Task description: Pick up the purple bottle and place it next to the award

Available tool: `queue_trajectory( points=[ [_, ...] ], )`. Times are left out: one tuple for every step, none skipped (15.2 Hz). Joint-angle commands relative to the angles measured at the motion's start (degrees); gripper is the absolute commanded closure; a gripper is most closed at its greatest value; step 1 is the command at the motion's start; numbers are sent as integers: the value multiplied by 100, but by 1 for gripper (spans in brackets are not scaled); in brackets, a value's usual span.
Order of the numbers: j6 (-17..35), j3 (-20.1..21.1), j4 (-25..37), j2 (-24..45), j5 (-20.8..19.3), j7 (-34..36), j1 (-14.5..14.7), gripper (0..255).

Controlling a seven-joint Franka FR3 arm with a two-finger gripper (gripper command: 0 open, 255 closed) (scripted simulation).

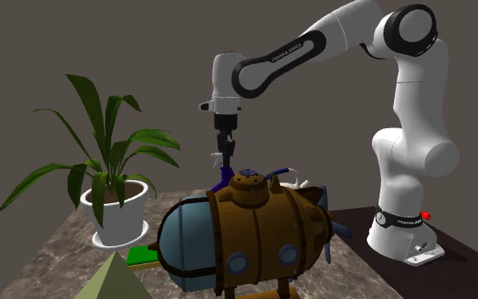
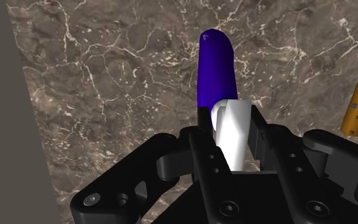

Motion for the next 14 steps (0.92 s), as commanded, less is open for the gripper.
queue_trajectory(
  points=[
    [-154, 3, 103, -53, -17, 19, 4, 255],
    [-228, 3, 154, -77, -24, 25, 5, 255],
    [-302, 4, 205, -101, -31, 31, 5, 255],
    [-377, 4, 258, -123, -38, 37, 6, 255],
    [-451, 5, 312, -144, -44, 42, 7, 255],
    [-526, 6, 368, -164, -50, 47, 8, 255],
    [-600, 6, 424, -182, -56, 52, 8, 255],
    [-675, 7, 482, -200, -61, 56, 9, 255],
    [-750, 8, 542, -216, -65, 61, 10, 255],
    [-825, 9, 602, -231, -70, 65, 10, 255],
    [-900, 9, 664, -244, -74, 69, 11, 255],
    [-975, 10, 727, -257, -77, 72, 11, 255],
    [-1050, 11, 792, -268, -80, 75, 12, 255],
    [-1126, 11, 858, -278, -83, 78, 12, 255]
  ],
)
